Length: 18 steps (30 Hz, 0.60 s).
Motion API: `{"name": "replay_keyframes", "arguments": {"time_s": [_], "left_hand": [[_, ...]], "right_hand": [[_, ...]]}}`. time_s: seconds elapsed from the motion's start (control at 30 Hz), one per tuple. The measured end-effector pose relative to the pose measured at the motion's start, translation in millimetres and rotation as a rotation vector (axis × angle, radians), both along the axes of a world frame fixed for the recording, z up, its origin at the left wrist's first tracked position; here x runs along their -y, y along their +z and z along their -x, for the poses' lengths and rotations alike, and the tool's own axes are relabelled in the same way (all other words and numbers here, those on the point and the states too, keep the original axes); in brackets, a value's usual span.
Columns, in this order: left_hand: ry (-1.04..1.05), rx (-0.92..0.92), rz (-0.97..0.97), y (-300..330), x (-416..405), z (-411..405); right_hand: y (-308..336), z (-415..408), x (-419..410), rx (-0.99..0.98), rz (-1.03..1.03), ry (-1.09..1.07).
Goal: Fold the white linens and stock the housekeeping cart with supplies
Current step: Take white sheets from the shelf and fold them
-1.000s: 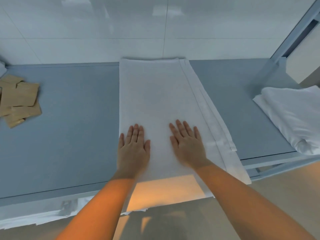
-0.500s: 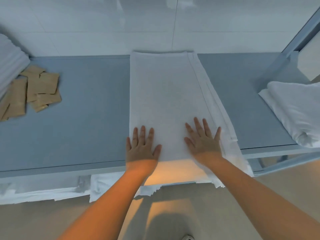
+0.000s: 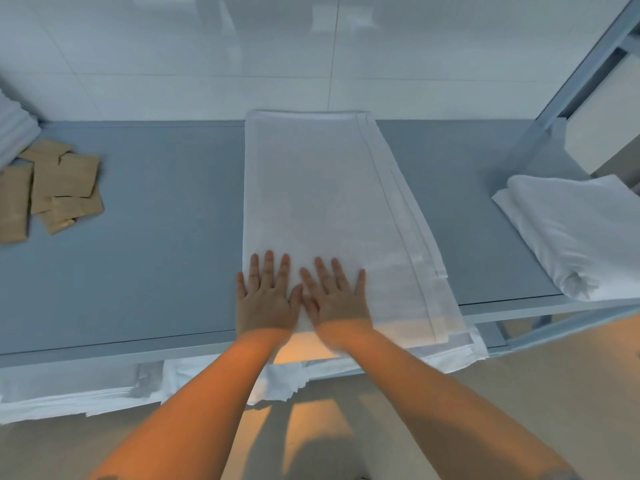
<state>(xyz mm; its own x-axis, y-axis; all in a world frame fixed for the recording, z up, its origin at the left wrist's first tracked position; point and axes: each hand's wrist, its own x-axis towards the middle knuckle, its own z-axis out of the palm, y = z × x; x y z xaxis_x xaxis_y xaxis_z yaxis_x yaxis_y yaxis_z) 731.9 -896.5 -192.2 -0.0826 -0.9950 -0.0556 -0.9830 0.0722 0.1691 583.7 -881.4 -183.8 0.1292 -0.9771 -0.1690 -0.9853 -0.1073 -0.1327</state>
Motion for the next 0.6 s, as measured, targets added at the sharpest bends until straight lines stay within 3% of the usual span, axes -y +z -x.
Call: {"name": "replay_keyframes", "arguments": {"time_s": [0.1, 0.23, 0.43, 0.6], "left_hand": [[-0.008, -0.02, 0.012, -1, 2, -1], [-0.044, -0.019, 0.017, -1, 0, -6], [-0.139, 0.0, -0.093, 6, -30, -7], [-0.319, 0.234, -0.028, -6, -81, 3]], "right_hand": [[-4, 18, -22, -0.011, 0.067, 0.054], [-3, 93, -30, -0.072, 0.114, -0.116], [9, 123, -38, -0.064, -0.035, -0.2], [8, 60, -70, -0.131, -0.051, 0.22]]}}
